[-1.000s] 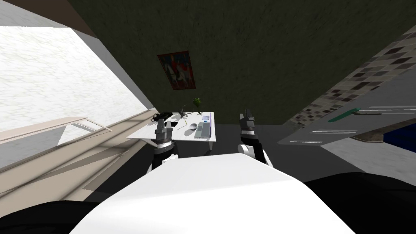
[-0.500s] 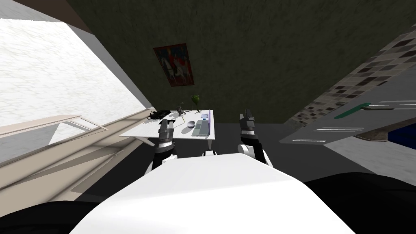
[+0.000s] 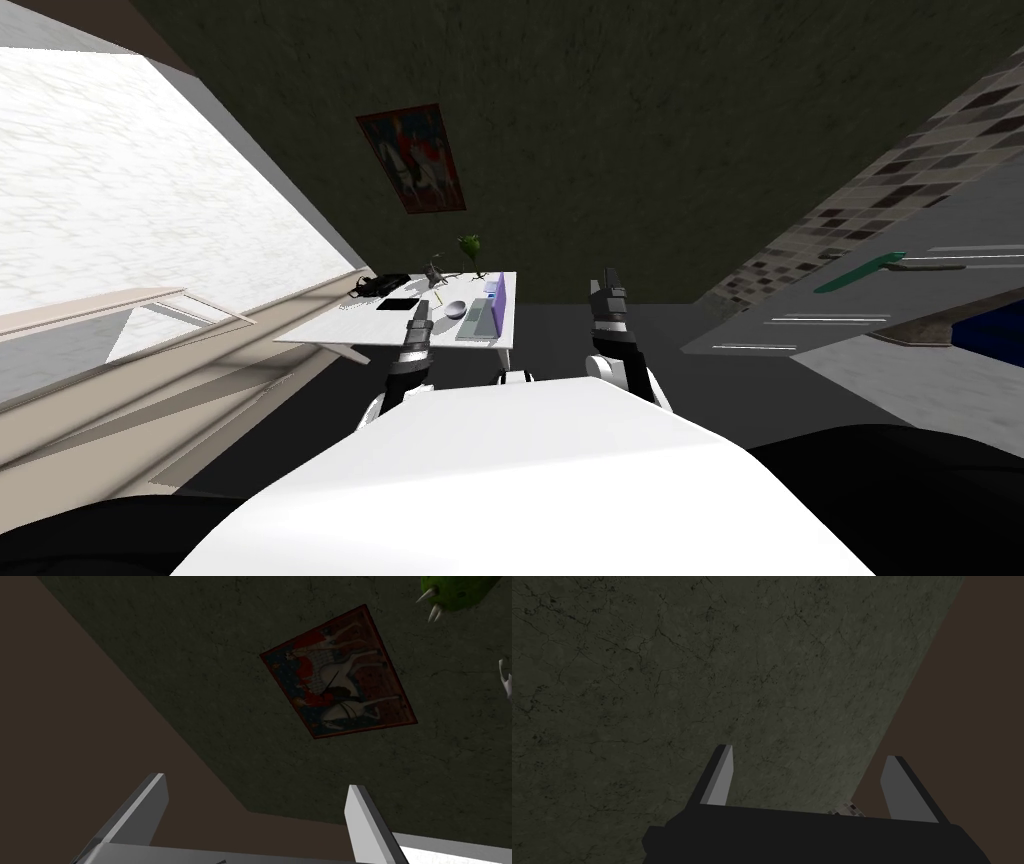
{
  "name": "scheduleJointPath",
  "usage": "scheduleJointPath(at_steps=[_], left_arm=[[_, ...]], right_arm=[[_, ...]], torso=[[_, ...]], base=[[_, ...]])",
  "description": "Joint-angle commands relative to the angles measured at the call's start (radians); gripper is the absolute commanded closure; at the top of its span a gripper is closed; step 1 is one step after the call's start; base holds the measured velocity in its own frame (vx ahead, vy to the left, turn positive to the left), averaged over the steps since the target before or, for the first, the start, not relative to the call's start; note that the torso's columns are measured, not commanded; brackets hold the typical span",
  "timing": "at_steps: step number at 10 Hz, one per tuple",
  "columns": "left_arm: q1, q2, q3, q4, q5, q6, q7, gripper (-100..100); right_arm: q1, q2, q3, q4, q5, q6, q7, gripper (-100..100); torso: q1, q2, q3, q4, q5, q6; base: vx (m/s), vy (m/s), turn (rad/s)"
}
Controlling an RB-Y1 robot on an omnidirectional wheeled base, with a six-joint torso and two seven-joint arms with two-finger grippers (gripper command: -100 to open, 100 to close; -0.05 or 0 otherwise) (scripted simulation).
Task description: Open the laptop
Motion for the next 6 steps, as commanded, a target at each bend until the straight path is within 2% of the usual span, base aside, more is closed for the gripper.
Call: scheduleJointPath(at_steps=[1,6], left_arm=[[-0.011,0.006,0.005,0.058,-0.036,0.027,-0.031,-100],[-0.031,0.062,0.020,0.152,-0.093,0.074,-0.076,-100]], right_arm=[[0.000,0.000,0.000,0.000,0.000,0.000,0.000,0],[0.000,0.000,0.000,0.000,0.000,0.000,0.000,0]], torso=[[0.001,0.001,0.001,0.000,0.000,0.000],[-0.003,-0.001,-0.001,0.000,-0.001,0.000]], base=[[0.028,-0.146,-0.013],[0.044,-0.164,-0.010]])
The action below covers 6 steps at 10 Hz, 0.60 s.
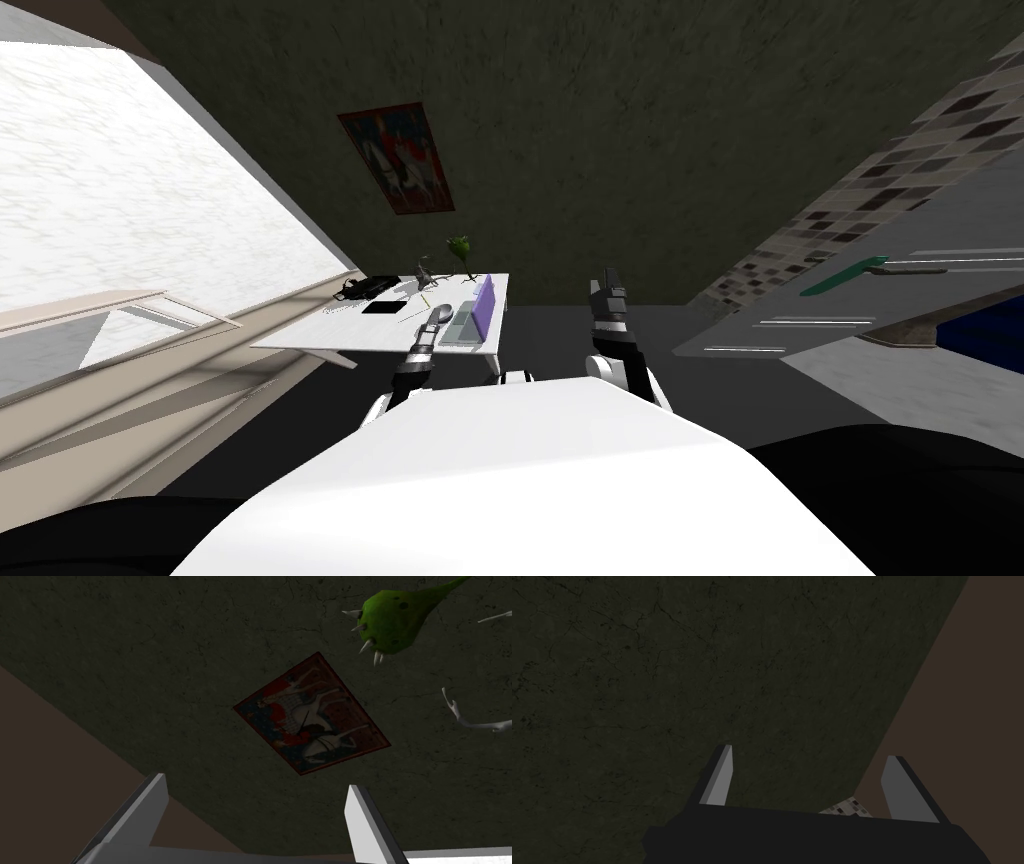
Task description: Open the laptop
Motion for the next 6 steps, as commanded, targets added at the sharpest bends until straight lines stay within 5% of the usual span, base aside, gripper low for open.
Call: scheduleJointPath(at_steps=[1,6], left_arm=[[-0.014,0.037,0.009,0.052,-0.029,0.027,-0.024,-100],[-0.038,0.111,0.027,0.172,-0.101,0.087,-0.081,-100]], right_arm=[[0.000,0.000,0.000,0.000,0.000,0.000,0.000,0],[0.000,0.000,0.000,0.000,0.000,0.000,0.000,0]], torso=[[0.001,0.001,0.001,0.000,0.000,0.000],[0.001,0.001,0.001,0.000,0.000,0.000]], base=[[0.009,-0.145,-0.011],[0.038,-0.196,-0.014]])
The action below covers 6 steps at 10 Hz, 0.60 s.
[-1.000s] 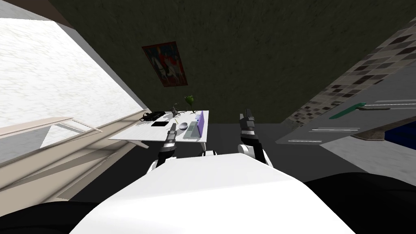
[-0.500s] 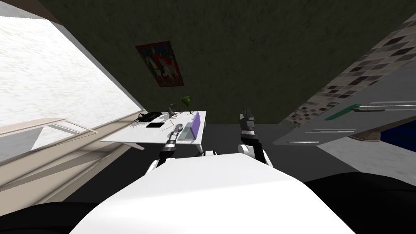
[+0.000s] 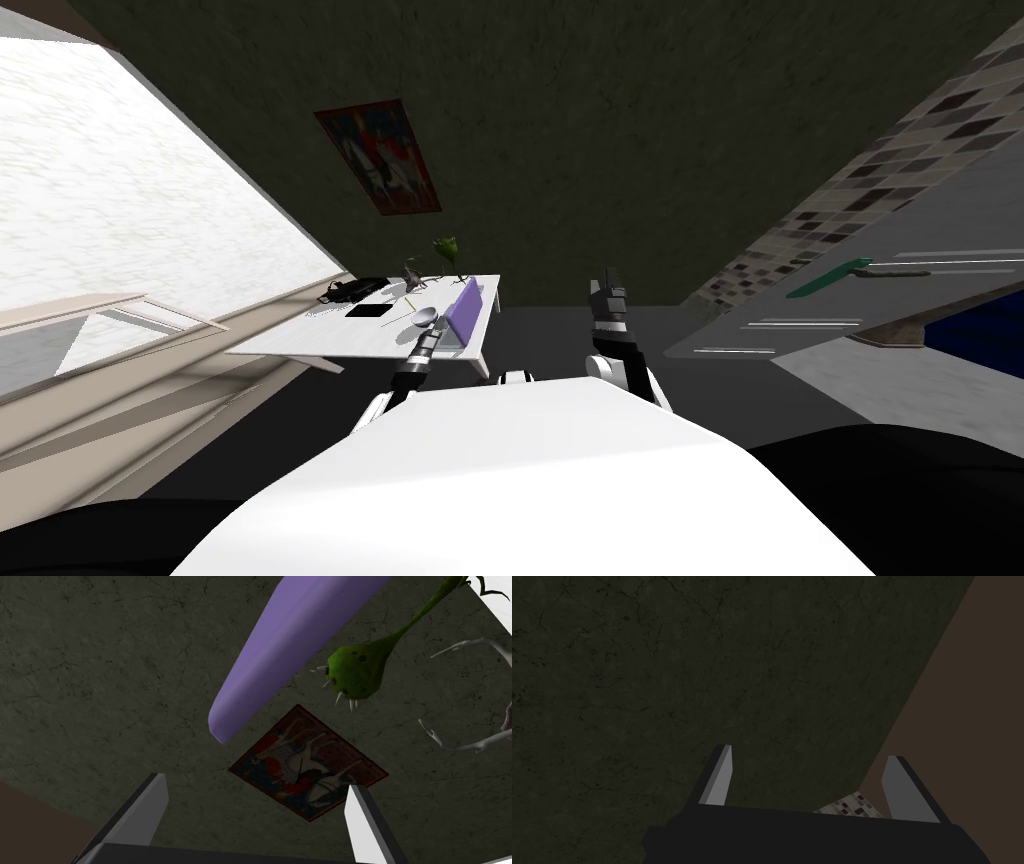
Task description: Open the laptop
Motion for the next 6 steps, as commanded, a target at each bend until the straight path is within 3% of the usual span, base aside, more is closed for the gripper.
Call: scheduleJointPath(at_steps=[1,2,3,5,6], left_arm=[[-0.004,0.030,0.007,0.046,-0.032,0.028,-0.027,-100],[-0.008,0.040,0.009,0.062,-0.041,0.037,-0.035,-100],[-0.005,0.029,0.004,0.048,-0.038,0.033,-0.032,-100],[0.006,0.049,0.010,0.007,-0.035,0.071,-0.022,-100],[0.005,0.044,0.008,0.015,-0.036,0.060,-0.025,-100]], right_arm=[[0.000,0.000,0.000,0.000,0.000,0.000,0.000,0],[0.000,0.000,0.000,0.000,0.000,0.000,0.000,0],[0.000,0.000,0.000,0.000,0.000,0.000,0.000,0],[0.000,0.000,0.000,0.000,0.000,0.000,0.000,0],[0.000,0.000,0.000,0.000,0.000,0.000,0.000,0]], torso=[[-0.001,0.000,0.000,0.000,0.000,0.000],[0.001,0.001,0.001,0.000,0.000,0.000],[0.003,0.000,0.000,0.000,0.001,0.000],[0.004,-0.002,-0.001,0.000,0.001,0.000],[0.001,-0.003,-0.002,-0.001,0.000,0.000]], base=[[0.023,-0.164,-0.001],[0.029,-0.119,-0.009],[0.018,-0.052,-0.001],[0.086,-0.022,-0.034],[0.049,-0.005,-0.004]])
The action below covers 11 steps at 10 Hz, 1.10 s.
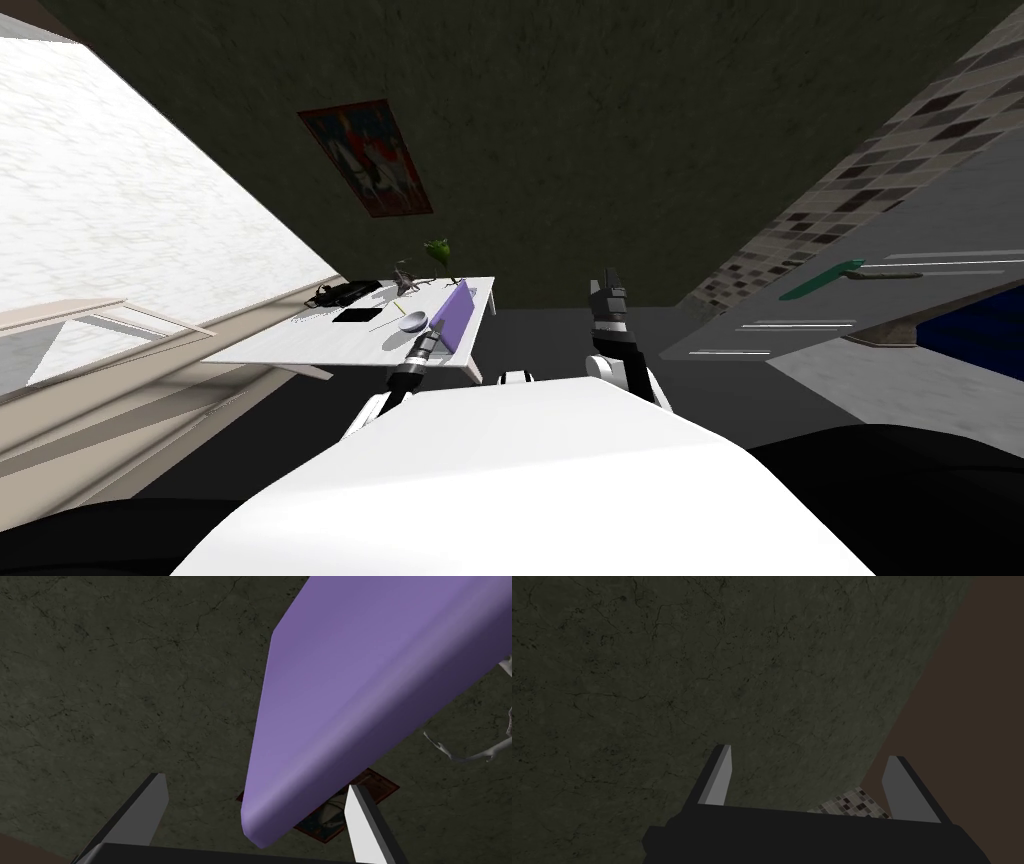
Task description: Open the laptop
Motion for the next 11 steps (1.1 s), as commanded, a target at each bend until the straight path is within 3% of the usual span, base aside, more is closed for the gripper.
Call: scheduleJointPath(at_steps=[1,2,3,11], left_arm=[[-0.009,-0.010,-0.003,0.026,-0.002,-0.017,-0.006,100],[-0.008,-0.005,-0.002,0.015,-0.001,-0.005,-0.002,100],[-0.023,-0.008,-0.008,0.020,0.028,0.016,0.034,100],[-0.082,-0.024,-0.037,0.028,0.156,0.106,0.194,100]], right_arm=[[0.000,0.000,0.000,0.000,0.000,0.000,0.000,0],[0.000,0.000,0.000,0.000,0.000,0.000,0.000,0],[0.000,0.000,0.000,0.000,0.000,0.000,0.000,0],[0.000,0.000,0.000,0.000,0.000,0.000,0.000,0]], torso=[[-0.001,0.004,0.002,0.001,0.000,0.000],[-0.001,0.009,0.006,0.002,0.000,0.000],[-0.002,0.008,0.005,0.003,0.000,0.000],[-0.002,0.002,0.001,0.001,0.000,0.001]], base=[[-0.045,0.016,0.043],[-0.028,0.014,0.011],[-0.016,0.088,-0.025],[-0.023,0.118,-0.026]])
